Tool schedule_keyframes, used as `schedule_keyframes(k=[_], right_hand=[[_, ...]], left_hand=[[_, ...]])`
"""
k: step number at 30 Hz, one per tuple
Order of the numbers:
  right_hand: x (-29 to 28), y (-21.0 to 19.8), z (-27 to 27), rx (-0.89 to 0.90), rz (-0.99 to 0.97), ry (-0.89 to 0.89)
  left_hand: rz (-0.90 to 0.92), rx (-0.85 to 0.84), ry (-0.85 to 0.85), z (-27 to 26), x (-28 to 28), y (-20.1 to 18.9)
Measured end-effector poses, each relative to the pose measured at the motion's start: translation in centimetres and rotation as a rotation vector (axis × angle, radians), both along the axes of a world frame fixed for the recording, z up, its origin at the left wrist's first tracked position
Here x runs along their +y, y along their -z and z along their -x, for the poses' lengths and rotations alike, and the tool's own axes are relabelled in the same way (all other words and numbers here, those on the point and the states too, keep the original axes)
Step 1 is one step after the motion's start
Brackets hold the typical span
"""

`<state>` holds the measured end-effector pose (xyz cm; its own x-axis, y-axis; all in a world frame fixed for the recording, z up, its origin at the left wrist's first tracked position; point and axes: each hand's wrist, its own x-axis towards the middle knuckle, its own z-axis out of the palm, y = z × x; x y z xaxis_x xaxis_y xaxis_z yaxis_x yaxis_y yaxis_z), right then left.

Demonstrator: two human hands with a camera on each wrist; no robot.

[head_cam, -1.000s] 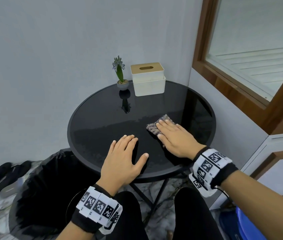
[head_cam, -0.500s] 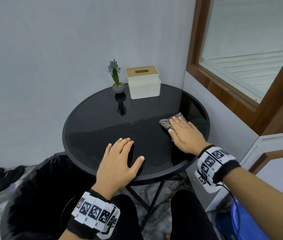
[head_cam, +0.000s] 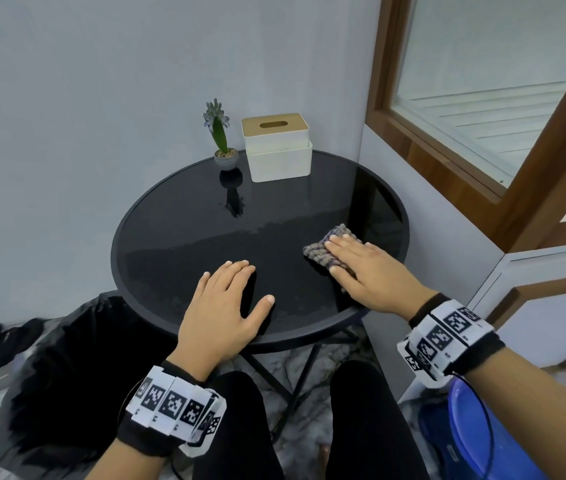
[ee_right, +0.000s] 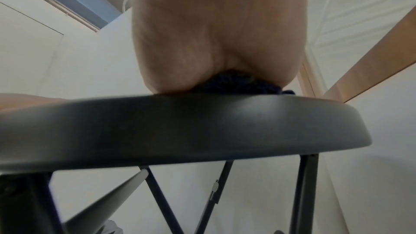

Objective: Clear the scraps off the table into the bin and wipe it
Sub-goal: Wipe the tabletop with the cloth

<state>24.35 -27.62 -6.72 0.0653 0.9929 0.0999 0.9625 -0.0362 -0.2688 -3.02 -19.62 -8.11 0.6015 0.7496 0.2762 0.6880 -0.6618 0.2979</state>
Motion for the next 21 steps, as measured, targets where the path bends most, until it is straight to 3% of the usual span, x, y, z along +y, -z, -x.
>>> schedule_keyframes(k=[7,15,21], right_hand=[[3.6,0.1,-0.8,-0.033,0.04,0.141],[1.1,-0.3,1.6,-0.044,0.049,-0.087],[0.2,-0.6,-1.9,-0.052,0.041,-0.074]], left_hand=[[0.019,-0.003,-0.009,-0.2,0.1,-0.3],[0.029,-0.098,-0.009,-2.1,-0.6,-0.8],[0.029,-0.126,-0.017,-2.2,-1.2,-0.5]])
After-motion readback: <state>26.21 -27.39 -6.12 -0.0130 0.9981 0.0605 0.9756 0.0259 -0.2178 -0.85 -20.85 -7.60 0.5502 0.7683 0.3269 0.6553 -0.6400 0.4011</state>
